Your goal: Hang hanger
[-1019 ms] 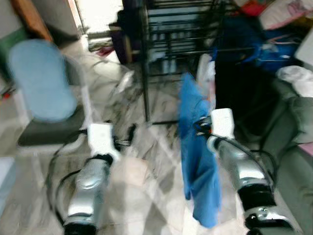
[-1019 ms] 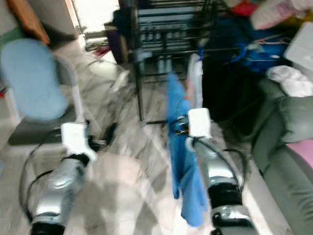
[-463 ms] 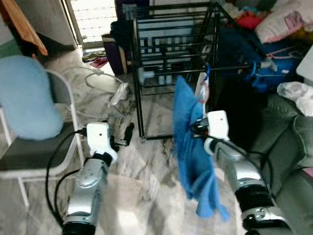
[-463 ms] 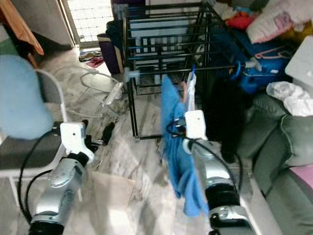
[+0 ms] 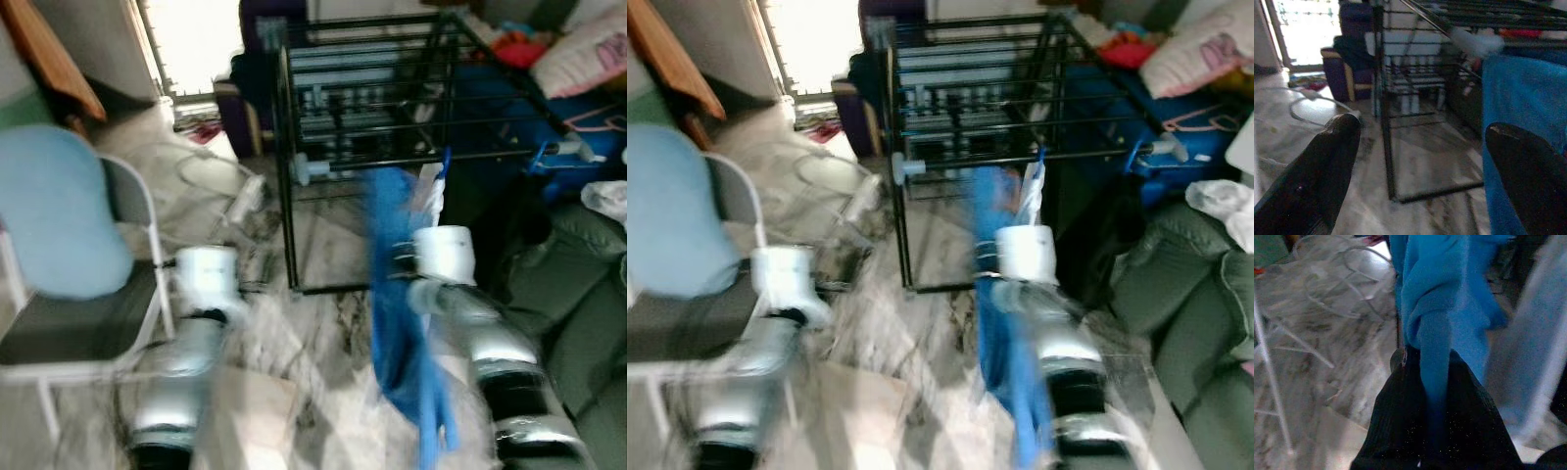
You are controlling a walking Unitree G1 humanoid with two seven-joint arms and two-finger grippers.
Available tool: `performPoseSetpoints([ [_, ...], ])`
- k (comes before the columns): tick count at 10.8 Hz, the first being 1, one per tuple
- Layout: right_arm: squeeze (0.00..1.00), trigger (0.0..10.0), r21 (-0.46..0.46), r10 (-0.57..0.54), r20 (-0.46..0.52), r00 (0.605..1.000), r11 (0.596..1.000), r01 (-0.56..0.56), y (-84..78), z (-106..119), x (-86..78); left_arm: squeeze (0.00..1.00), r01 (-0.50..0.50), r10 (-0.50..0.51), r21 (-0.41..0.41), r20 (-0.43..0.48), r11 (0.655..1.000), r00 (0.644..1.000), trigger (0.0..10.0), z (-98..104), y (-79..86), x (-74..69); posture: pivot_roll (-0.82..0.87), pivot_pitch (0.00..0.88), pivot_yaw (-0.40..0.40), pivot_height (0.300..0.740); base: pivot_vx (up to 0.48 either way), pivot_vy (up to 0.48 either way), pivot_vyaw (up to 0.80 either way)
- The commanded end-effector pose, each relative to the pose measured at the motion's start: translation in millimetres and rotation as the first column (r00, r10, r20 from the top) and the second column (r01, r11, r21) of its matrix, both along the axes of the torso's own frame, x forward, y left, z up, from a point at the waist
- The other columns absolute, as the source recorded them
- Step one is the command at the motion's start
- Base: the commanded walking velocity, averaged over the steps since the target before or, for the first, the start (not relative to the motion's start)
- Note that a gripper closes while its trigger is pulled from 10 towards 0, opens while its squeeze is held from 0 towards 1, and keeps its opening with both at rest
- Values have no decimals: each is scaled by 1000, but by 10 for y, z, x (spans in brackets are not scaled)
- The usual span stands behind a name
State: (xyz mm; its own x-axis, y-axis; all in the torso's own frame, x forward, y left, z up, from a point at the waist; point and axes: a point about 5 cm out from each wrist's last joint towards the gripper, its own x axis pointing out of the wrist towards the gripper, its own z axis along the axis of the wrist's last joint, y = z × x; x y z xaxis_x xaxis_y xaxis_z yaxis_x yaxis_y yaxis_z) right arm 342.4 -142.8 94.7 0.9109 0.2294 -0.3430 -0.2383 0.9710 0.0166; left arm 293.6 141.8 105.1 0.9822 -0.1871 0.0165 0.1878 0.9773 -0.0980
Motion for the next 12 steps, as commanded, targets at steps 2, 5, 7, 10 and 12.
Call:
performPoseSetpoints([
  [2, 0, 10000, -5, -28, 47, 999, 1000, 28, -94, 130, 53, 0, 27, -27, 8, 12, 1000, 1000, 10000, 29, -91, 7, -35, 0, 42, 740, 330, 341, 0],
  [5, 0, 10000, -8, -59, 49, 997, 998, 59, -131, 132, 60, 0, 31, -31, 10, 11, 999, 999, 10000, 24, -103, -2, -37, 0, 43, 740, 461, 0, 0],
  [7, 0, 10000, -12, -68, 50, 996, 998, 69, -135, 136, 68, 0, 31, -31, 11, -3, 999, 1000, 10000, 7, -109, -1, -36, 2, 41, 740, 476, 0, 0],
  [10, 0, 10000, -21, -111, 26, 994, 994, 111, -172, 95, 65, 0, 13, -13, -8, -18, 1000, 1000, 10000, -11, -105, -11, -34, 7, 38, 740, 111, 0, 0],
  [12, 0, 10000, -24, -71, -15, 997, 997, 71, -151, 93, 104, 0, 12, -12, -5, -19, 1000, 1000, 10000, 8, -97, 7, -39, 25, 45, 740, 0, 0, 0],
])
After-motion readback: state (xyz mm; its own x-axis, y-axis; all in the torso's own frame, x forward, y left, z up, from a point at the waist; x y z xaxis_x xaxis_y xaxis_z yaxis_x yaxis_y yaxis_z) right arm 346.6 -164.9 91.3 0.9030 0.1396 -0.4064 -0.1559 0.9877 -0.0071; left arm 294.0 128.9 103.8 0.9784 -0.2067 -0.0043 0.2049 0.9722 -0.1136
